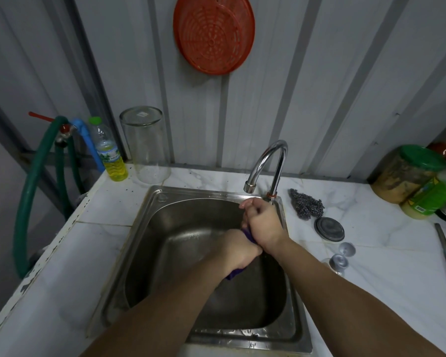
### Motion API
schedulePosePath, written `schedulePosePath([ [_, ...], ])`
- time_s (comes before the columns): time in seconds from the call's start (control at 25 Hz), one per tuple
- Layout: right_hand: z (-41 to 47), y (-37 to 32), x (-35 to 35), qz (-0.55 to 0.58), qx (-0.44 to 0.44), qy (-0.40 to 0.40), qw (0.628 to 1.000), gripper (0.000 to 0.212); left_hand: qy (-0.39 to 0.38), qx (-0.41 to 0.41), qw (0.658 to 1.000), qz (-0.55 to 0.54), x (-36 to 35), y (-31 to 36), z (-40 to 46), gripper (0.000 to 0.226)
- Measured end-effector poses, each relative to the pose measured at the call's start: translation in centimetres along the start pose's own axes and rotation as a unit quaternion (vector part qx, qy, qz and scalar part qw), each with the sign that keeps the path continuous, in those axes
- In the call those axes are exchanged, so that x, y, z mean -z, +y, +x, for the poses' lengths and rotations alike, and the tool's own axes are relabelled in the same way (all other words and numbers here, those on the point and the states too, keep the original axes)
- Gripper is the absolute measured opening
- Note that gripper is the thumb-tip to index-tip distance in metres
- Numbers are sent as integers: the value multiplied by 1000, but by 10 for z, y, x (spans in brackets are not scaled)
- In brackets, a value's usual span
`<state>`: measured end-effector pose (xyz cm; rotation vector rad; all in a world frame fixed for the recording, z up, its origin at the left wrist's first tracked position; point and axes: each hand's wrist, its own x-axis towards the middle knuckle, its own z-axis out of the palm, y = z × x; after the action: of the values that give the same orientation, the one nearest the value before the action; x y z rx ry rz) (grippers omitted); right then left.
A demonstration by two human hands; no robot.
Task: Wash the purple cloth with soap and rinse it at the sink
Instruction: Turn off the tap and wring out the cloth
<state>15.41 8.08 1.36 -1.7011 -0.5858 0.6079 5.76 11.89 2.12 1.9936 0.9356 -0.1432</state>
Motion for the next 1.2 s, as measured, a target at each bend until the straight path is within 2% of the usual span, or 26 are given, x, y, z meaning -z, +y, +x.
schedulePosePath([
  [0.16, -4, -9, -2, -102, 33, 18, 994, 21, 28, 0, 999, 38, -3, 1, 6, 22],
  [0.24, -8, -18, -2, -86, 41, -3, 995, 18, 14, -16, 999, -47, -3, -9, 10, 23],
  [0.32, -11, -19, 6, 0, 19, -32, 999, 14, 17, -12, 983, -184, -1, -20, 9, 19],
  [0.36, -13, -16, 10, 42, -11, -42, 998, 26, 25, 6, 964, -265, 1, -25, 8, 18],
  [0.4, -18, -10, 13, 72, -49, -45, 995, 48, 32, 30, 933, -357, 3, -28, 5, 18],
  [0.48, -45, 8, 17, 108, -115, -58, 986, 87, 39, 74, 833, -547, 8, -23, 0, 17],
  [0.52, -62, 17, 11, 130, -138, -77, 979, 90, 39, 91, 775, -624, 11, -17, -2, 20],
  [0.56, -78, 23, 3, 165, -145, -90, 971, 84, 46, 100, 729, -675, 13, -11, 0, 27],
  [0.6, -90, 27, -7, 209, -146, -84, 963, 79, 56, 104, 709, -696, 13, -5, 1, 39],
  [0.64, -98, 24, -15, 251, -140, -63, 956, 76, 67, 105, 714, -689, 11, -2, 3, 50],
  [0.72, -98, 13, -24, 290, -116, -8, 950, 76, 101, 86, 766, -630, 5, 5, 0, 60],
  [0.8, -87, 2, -27, 252, -72, 35, 964, 74, 129, 36, 813, -566, -1, 8, -6, 56],
  [0.84, -82, -2, -27, 232, -48, 65, 969, 67, 112, 31, 821, -559, -3, 11, -10, 53],
  [0.96, -68, -11, -19, 195, 17, 158, 968, 27, -9, 63, 810, -582, -4, 12, -17, 53],
  [1.0, -65, -11, -16, 171, 39, 177, 968, 23, -36, 75, 802, -592, -4, 11, -17, 54],
  [1.08, -60, -11, -10, 124, 74, 185, 972, 30, -36, 94, 764, -638, 0, 8, -18, 65],
  [1.12, -60, -9, -8, 110, 86, 180, 974, 32, -16, 101, 742, -663, 4, 9, -15, 73],
  [1.2, -59, -1, -10, 94, 89, 156, 979, 28, 32, 124, 719, -683, 13, 12, -6, 77],
])
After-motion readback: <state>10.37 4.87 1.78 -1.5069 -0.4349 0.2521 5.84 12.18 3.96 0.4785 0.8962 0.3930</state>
